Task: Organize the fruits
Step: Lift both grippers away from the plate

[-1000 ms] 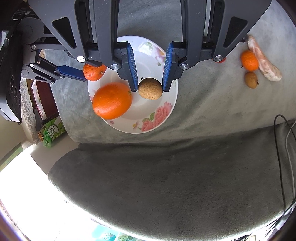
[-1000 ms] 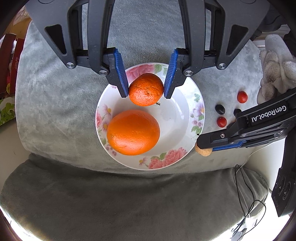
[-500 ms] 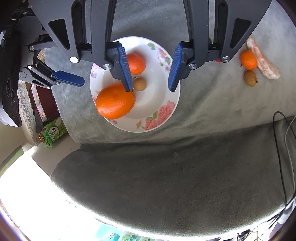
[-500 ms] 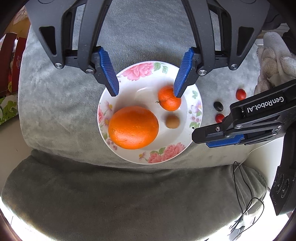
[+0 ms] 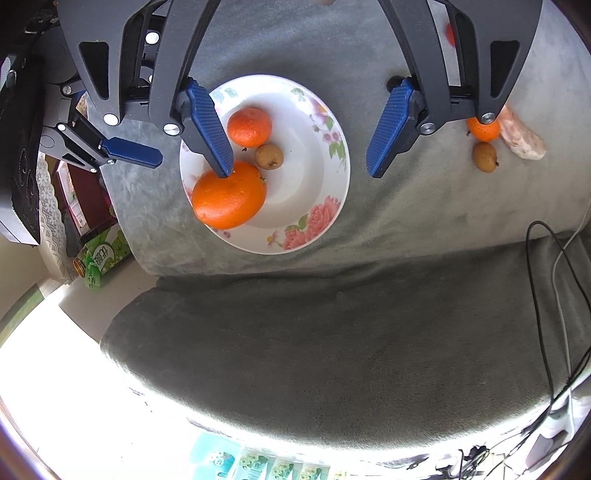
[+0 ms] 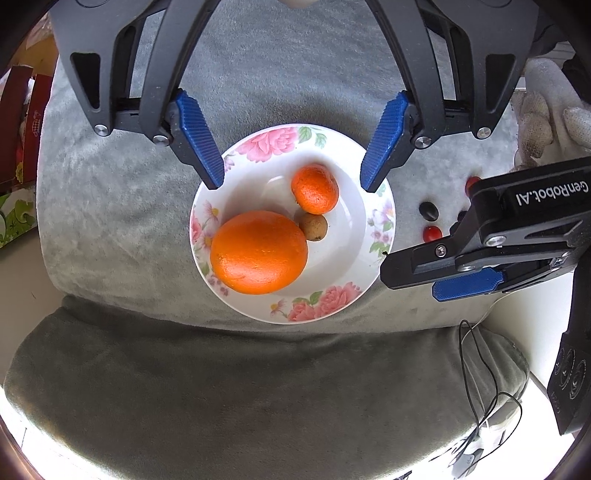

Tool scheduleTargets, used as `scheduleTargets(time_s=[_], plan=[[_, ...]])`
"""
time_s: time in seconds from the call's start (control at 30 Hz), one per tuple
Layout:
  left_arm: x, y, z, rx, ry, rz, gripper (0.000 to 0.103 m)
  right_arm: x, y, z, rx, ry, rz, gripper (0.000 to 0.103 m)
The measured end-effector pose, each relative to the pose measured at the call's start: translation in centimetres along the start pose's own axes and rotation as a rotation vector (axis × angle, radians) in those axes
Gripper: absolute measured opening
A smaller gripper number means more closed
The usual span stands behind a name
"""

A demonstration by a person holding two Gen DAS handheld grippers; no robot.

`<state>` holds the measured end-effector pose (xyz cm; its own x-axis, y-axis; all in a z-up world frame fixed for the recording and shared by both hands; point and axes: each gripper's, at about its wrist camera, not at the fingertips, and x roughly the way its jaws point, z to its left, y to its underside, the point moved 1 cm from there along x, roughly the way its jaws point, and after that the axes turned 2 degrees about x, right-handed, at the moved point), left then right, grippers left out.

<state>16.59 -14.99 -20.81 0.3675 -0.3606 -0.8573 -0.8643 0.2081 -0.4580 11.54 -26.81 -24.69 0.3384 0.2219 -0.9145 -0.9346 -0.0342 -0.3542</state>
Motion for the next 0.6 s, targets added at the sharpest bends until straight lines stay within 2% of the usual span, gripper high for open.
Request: scheduleTargets(time_s=[0.6], plan=[[-2.8, 0.6, 2.0, -0.036, -0.026, -0.055, 0.075, -1.3, 0.1, 1.9, -0.015, 0.015, -0.035, 0.079]])
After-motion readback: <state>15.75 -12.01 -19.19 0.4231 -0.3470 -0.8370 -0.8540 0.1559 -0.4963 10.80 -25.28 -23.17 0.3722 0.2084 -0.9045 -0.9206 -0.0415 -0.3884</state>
